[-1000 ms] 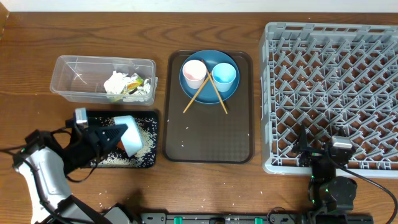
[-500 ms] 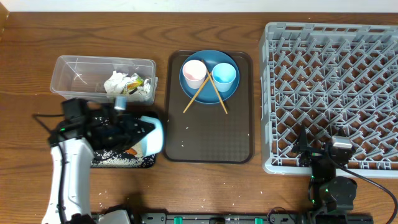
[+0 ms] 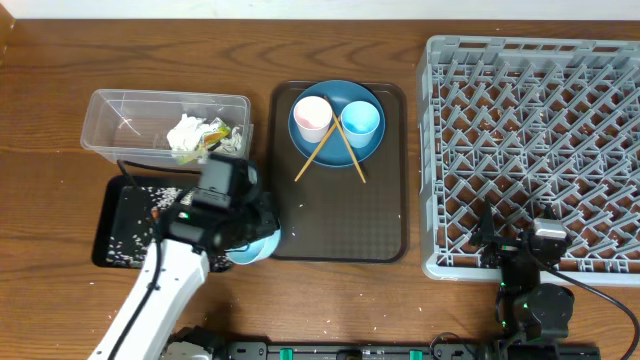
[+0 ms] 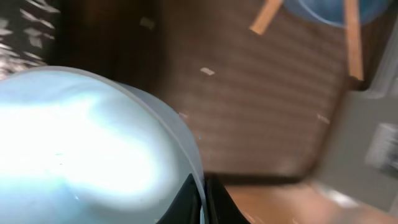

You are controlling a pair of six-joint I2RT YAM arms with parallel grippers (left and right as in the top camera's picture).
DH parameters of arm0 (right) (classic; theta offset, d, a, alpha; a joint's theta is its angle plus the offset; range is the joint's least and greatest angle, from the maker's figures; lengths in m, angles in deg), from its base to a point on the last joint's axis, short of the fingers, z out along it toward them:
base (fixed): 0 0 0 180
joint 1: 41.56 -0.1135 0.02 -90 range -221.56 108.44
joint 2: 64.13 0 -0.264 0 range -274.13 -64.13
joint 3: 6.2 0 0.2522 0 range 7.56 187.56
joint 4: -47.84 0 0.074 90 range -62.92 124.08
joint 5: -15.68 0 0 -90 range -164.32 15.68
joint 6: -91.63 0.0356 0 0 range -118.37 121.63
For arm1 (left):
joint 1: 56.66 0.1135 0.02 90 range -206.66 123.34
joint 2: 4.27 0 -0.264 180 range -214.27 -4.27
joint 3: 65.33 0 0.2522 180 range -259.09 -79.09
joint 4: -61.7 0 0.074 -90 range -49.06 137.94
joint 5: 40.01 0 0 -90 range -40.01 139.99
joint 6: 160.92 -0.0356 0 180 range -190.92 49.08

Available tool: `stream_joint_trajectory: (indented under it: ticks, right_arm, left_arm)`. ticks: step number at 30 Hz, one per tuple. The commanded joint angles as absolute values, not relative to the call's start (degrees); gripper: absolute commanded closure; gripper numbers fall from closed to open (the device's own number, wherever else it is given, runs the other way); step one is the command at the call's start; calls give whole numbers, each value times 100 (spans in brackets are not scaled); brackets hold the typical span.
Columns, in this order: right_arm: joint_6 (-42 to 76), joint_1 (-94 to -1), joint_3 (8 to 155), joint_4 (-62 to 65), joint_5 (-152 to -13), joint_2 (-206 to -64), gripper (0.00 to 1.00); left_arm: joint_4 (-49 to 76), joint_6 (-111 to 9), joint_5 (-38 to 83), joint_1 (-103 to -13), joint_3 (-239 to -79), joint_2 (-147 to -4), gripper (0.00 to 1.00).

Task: Sort waste into correct bins and load items into the dishwasher rack

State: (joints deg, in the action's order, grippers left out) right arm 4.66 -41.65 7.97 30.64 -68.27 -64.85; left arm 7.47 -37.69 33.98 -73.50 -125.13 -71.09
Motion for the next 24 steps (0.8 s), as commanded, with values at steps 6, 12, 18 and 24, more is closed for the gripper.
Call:
stream_joint_trajectory:
  ticks: [6,12,18,24]
  right_arm:
    - [545,-4248,786,3047,-6788,-6478,1]
    - [545,-4248,786,3047,-6788,-6478,1]
    - [545,-4248,786,3047,-6788,-6478,1]
    - [545,-4248,786,3047,-6788,-6478,1]
  left_arm:
    - [839,-3161,5968,-8216,-12583,-6775,94]
    - [823,-3163,6692,-8491,-12583,-6694,94]
    - [819,-3163,8843,-8839,-12583,-6701,94]
    - [780,-3292,9313,-9311,-12583,-6714,94]
